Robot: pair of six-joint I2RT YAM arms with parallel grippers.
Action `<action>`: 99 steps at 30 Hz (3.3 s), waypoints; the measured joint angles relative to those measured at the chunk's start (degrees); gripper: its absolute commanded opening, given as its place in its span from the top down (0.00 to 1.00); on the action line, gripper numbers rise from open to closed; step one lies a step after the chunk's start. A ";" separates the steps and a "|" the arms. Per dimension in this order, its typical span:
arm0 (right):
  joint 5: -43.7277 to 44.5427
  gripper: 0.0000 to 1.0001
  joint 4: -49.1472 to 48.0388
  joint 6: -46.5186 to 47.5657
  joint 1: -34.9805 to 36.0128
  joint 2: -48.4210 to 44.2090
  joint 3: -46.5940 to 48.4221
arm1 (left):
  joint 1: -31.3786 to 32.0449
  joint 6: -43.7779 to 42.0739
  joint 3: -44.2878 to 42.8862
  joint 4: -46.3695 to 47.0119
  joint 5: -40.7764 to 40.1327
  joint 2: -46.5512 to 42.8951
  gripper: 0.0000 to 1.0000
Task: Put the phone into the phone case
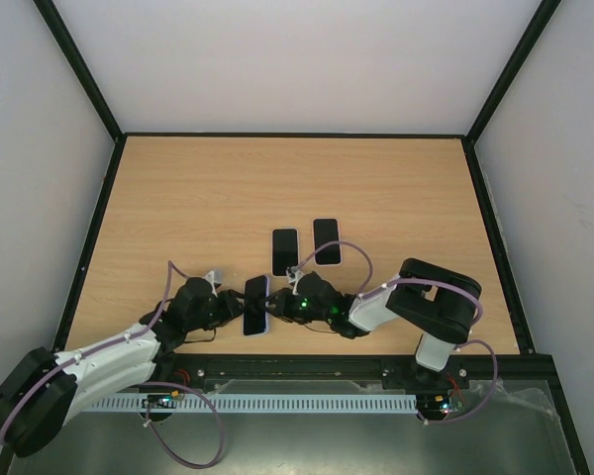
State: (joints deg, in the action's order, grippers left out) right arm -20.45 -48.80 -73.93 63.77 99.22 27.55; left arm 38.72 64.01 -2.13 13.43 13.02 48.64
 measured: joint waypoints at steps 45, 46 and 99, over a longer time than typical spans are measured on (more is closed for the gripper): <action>-1.55 0.74 1.51 9.20 -0.04 -37.05 -11.98 | -2.40 4.31 0.57 21.73 28.02 -19.69 0.98; -1.51 0.70 1.68 9.38 -0.04 -37.13 -11.98 | -2.40 4.04 0.59 21.22 28.00 -20.13 0.98; 9.55 0.37 26.05 16.81 -0.39 -45.53 -5.40 | -2.03 -4.79 -6.45 3.96 26.16 -18.91 0.98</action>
State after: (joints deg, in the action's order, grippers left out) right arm -10.90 -22.74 -57.12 63.37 53.69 22.15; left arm 36.69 59.22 -8.58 17.39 39.18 29.74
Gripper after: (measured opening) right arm 0.529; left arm 0.097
